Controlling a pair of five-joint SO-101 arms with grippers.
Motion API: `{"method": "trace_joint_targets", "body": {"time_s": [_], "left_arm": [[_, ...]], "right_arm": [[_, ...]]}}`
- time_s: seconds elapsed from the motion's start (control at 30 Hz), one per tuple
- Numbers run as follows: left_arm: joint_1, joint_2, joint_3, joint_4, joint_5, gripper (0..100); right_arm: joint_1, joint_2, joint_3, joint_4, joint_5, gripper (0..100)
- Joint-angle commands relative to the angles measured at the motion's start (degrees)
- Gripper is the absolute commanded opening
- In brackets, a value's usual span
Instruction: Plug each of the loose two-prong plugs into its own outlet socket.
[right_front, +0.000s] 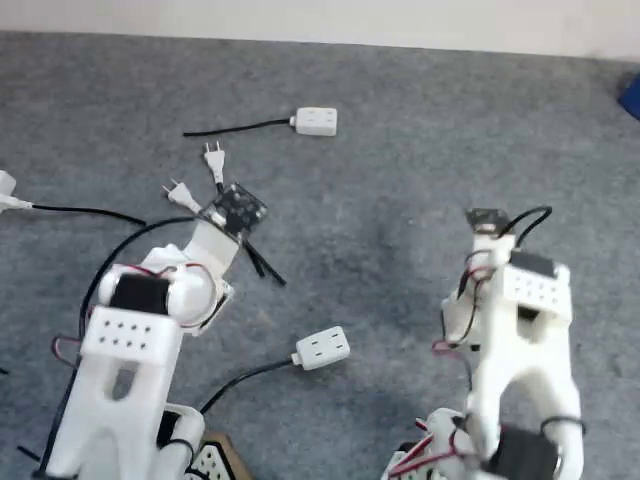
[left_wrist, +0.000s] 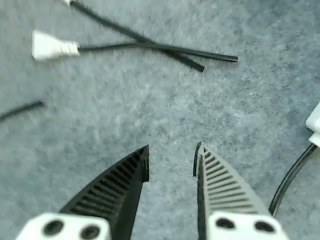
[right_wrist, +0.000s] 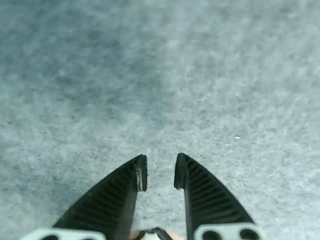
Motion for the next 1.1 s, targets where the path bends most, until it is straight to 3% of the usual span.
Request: {"method": "trace_joint_targets", "body": {"time_s": [0.0, 0.23, 0.37, 0.47, 0.73, 1.07], "left_arm": [[-0.48, 6.46, -5.05, 0.62, 2.2, 16], [-1.89, 4.26, -9.54, 3.78, 5.19, 16], [7.16, 16.84, -17.63, 14.33, 4.57, 16], [13.93, 28.88, -25.8, 17.49, 2.55, 16], [27.38, 38.64, -36.0, 19.08, -2.9, 16], [39.43, 47.16, -35.47, 16.53, -6.59, 16]], "right_arm": [[2.33, 3.3, -10.33, 3.56, 0.62, 10.5], [8.04, 3.65, -13.67, 5.76, 1.85, 10.5], [12.7, -2.33, -13.23, 5.76, 1.93, 10.5], [17.71, -10.15, -8.84, 4.18, 3.34, 10.5], [43.65, -24.4, 9.98, -13.05, 8.44, 10.5], [47.96, -24.92, 16.75, -20.18, 9.05, 10.5]]}}
